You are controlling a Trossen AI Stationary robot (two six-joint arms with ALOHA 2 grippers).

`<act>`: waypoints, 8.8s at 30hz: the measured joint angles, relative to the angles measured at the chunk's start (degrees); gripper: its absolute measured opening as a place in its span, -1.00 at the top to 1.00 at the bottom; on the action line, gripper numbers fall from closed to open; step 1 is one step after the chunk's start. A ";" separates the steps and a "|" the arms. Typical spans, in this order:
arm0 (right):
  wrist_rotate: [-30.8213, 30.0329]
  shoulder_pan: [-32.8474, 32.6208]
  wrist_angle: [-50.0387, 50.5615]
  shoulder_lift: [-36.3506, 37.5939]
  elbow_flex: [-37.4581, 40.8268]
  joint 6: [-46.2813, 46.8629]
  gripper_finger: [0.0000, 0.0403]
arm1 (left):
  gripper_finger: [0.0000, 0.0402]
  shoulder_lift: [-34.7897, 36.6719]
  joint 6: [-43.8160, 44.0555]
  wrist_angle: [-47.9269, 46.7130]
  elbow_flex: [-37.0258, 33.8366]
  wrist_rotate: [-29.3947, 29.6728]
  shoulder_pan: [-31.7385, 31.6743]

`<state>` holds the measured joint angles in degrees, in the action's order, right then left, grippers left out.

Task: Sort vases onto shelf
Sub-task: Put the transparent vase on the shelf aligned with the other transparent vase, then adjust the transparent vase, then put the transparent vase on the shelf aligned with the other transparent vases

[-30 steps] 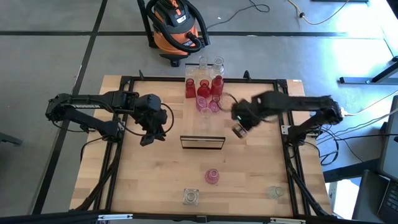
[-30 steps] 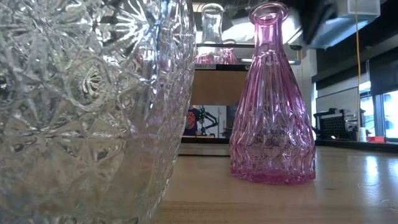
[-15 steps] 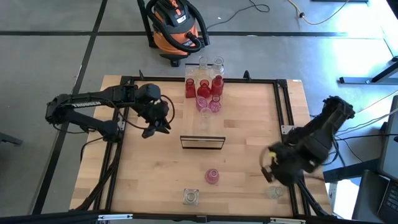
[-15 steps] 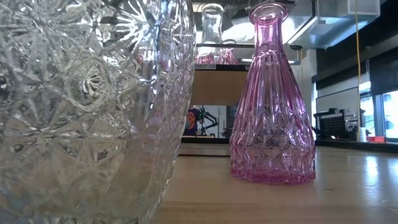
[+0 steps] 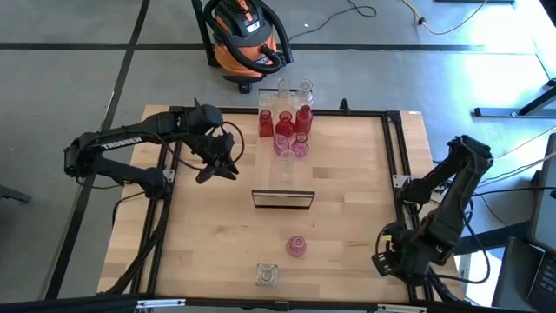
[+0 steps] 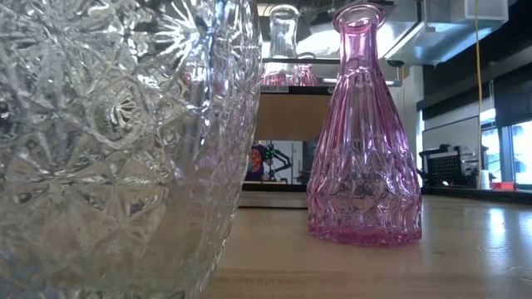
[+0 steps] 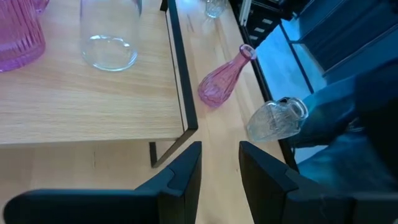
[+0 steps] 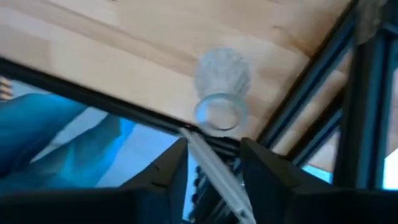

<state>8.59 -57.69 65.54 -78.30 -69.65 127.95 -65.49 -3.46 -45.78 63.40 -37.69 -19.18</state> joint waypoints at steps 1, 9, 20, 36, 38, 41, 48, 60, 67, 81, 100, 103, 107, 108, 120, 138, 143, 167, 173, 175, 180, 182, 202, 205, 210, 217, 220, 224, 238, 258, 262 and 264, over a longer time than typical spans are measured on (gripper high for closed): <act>0.54 -0.04 0.02 -0.02 0.62 0.03 0.31 | 0.50 0.00 0.04 0.00 0.00 -0.10 0.03; 1.54 -0.04 -2.87 0.00 5.63 0.43 0.18 | 0.50 0.00 0.14 0.00 -0.02 -0.17 0.07; 3.17 -0.04 -8.28 0.15 10.19 0.45 0.28 | 0.50 0.00 1.96 -0.02 0.00 0.46 0.07; 3.55 -0.10 -6.08 1.73 10.51 -1.04 0.25 | 0.50 0.00 2.95 0.00 0.00 0.68 0.07; 2.85 -0.12 -6.18 2.27 10.54 -1.08 0.25 | 0.50 0.00 3.13 0.00 0.00 0.64 0.07; 1.93 -1.07 -6.16 3.48 10.54 -1.01 0.25 | 0.50 0.00 3.30 -0.01 0.00 0.64 0.07; 3.55 -4.65 -6.60 3.91 10.52 0.95 0.25 | 0.50 0.00 3.46 0.00 -0.01 0.57 0.07; 2.56 -5.18 -4.41 2.75 10.43 1.08 0.26 | 0.50 0.00 4.33 0.00 0.00 0.68 0.07; 2.49 -4.33 -5.95 0.10 10.41 0.77 0.26 | 0.50 0.00 4.43 0.00 0.00 0.79 0.08; -1.02 1.96 -7.89 -2.97 10.56 -3.61 0.70 | 0.50 0.00 4.41 0.00 0.00 1.32 0.09; -8.17 17.48 -2.46 4.05 11.12 -20.29 0.98 | 0.50 0.00 4.38 0.02 -0.01 1.58 0.09; -8.67 23.10 0.40 5.63 8.95 -27.51 0.98 | 0.50 0.00 4.37 0.02 0.00 1.60 0.09; -9.38 31.41 4.33 6.80 4.37 -37.89 0.99 | 0.50 0.00 4.37 0.02 0.00 1.60 0.09; -9.91 33.59 5.60 6.80 2.96 -40.63 0.99 | 0.50 0.00 4.37 0.04 0.00 1.60 0.09; -13.18 57.67 12.46 1.60 -18.32 -71.34 1.00 | 0.50 0.00 4.41 0.02 0.00 2.17 0.09; -2.49 62.20 15.99 -21.91 -44.55 -90.31 1.00 | 0.50 0.00 4.87 -0.02 0.00 2.89 0.09; -2.53 62.23 16.41 -24.29 -46.94 -92.09 1.00 | 0.50 0.00 4.87 -0.04 0.00 2.91 0.09; 1.06 62.25 16.43 -26.57 -46.86 -93.72 0.99 | 0.50 0.00 3.30 -0.09 0.00 2.43 0.11; -0.10 62.23 15.13 -26.77 -46.86 -93.77 0.98 | 0.50 0.00 3.32 -0.12 0.00 2.41 0.19; -0.66 62.56 14.60 -26.84 -46.86 -93.76 0.98 | 0.50 0.00 3.34 -0.15 0.00 2.42 0.59; -0.50 63.08 15.04 -26.84 -46.86 -93.78 0.98 | 0.50 0.00 3.32 -0.19 0.00 2.42 1.60; -0.63 63.09 15.10 -26.84 -46.86 -93.78 0.92 | 0.50 0.00 3.32 -0.20 0.00 2.44 1.88; -1.48 63.08 15.56 -26.84 -46.86 -93.12 0.49 | 0.50 0.00 3.36 -0.02 0.00 3.74 2.12; -1.46 63.08 15.42 -26.50 -46.86 -92.32 0.49 | 0.50 0.00 3.36 0.05 0.00 3.91 2.12; -1.48 63.10 15.48 -26.21 -47.92 -92.27 0.49 | 0.50 0.00 3.38 0.50 0.00 3.91 2.12; -1.57 63.08 15.74 -26.14 -50.64 -92.25 0.48 | 0.50 -0.01 4.25 4.21 -0.01 4.05 2.11; -2.05 63.08 16.65 -26.14 -51.80 -91.99 0.48 | 0.50 -1.06 6.13 7.05 0.00 4.37 1.81; -4.83 62.97 20.03 -26.12 -53.70 -90.69 0.48 | 0.50 -5.16 7.52 9.99 0.00 4.14 1.29; -13.40 60.53 24.52 -22.80 -55.25 -86.75 0.48 | 0.50 -14.78 7.72 21.18 0.00 17.34 1.56; -15.71 60.24 24.48 -22.08 -55.25 -87.72 0.48 | 0.50 -14.82 11.08 29.85 0.00 17.13 3.96; -15.71 60.24 24.48 -22.08 -55.25 -87.72 0.48 | 0.50 -14.82 11.99 29.32 0.00 18.82 4.68; -15.69 60.24 24.48 -22.08 -55.25 -87.72 0.48 | 0.50 -14.59 12.50 26.98 0.00 19.98 4.68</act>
<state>-7.09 2.55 90.02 -100.38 -124.90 40.23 -80.08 9.04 -18.80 63.40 -17.72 -14.50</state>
